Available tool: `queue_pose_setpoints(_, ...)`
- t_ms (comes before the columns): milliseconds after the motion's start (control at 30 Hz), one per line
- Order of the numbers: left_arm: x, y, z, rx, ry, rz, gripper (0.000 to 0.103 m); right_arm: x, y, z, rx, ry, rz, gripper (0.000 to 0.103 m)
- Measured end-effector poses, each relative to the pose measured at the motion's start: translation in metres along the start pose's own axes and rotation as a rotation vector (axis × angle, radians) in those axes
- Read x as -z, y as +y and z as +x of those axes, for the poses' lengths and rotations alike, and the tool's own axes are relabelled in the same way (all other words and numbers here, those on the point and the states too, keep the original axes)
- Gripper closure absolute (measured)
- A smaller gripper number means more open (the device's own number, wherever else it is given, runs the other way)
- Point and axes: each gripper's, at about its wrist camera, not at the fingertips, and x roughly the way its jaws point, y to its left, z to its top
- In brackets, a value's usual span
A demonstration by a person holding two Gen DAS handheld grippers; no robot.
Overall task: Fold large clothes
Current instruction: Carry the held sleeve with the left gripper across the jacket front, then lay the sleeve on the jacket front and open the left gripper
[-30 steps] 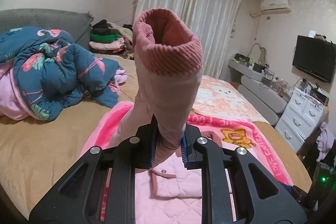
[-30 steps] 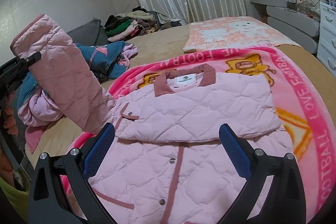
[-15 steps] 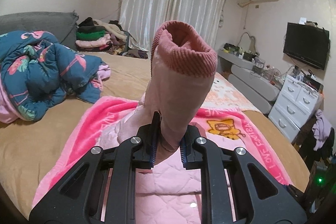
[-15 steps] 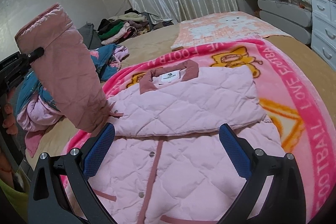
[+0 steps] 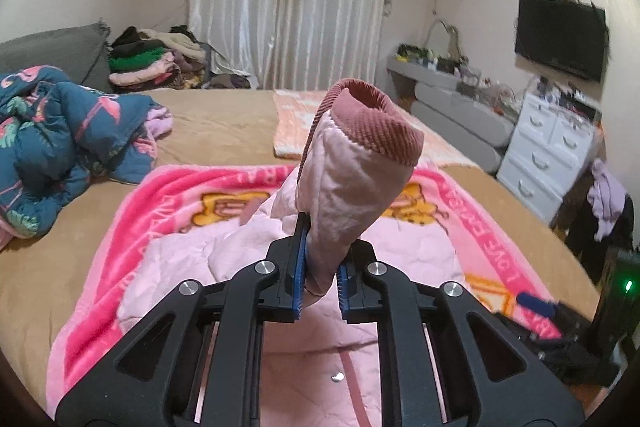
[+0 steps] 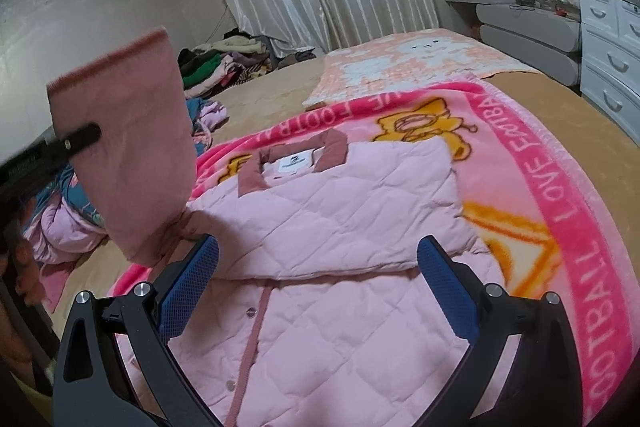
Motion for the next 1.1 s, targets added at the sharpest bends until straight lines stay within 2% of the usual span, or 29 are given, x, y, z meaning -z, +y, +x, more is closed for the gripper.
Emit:
queue_pose_setpoints(133,0.014,-0.02,0.02,0.018,0.044,0.044,0.097,0.005,-0.021,0.005,0.013,0.012,0.024,0.004)
queue_pose_setpoints(300,0.035,-0.042,0.043,0.038,0.102,0.082,0.097,0.013,-0.046,0.011,0.068,0.042,0.058,0.004)
queue_pose_setpoints(567,0.066,-0.062,0.075,0.06,0.188,0.131,0.097,0.013,-0.073,0.003,0.111,0.014,0.126,0.004)
queue_pose_setpoints(700,0.082,-0.077,0.087,0.071,0.232,0.16,0.093,0.013,-0.078,0.002,0.114,0.015,0.145,0.004)
queue_pose_setpoints(733,0.086,-0.079,0.09,0.075,0.242,0.168,0.089,0.013,-0.078,0.002,0.113,0.015,0.146,0.004)
queue_pose_setpoints(833,0.096,-0.088,0.098,0.082,0.282,0.195,0.085,0.013,-0.079,0.001,0.111,0.014,0.15,0.004)
queue_pose_setpoints(1100,0.118,-0.096,0.103,0.078,0.364,0.27,0.075,0.014,-0.08,0.003,0.115,0.018,0.154,0.004)
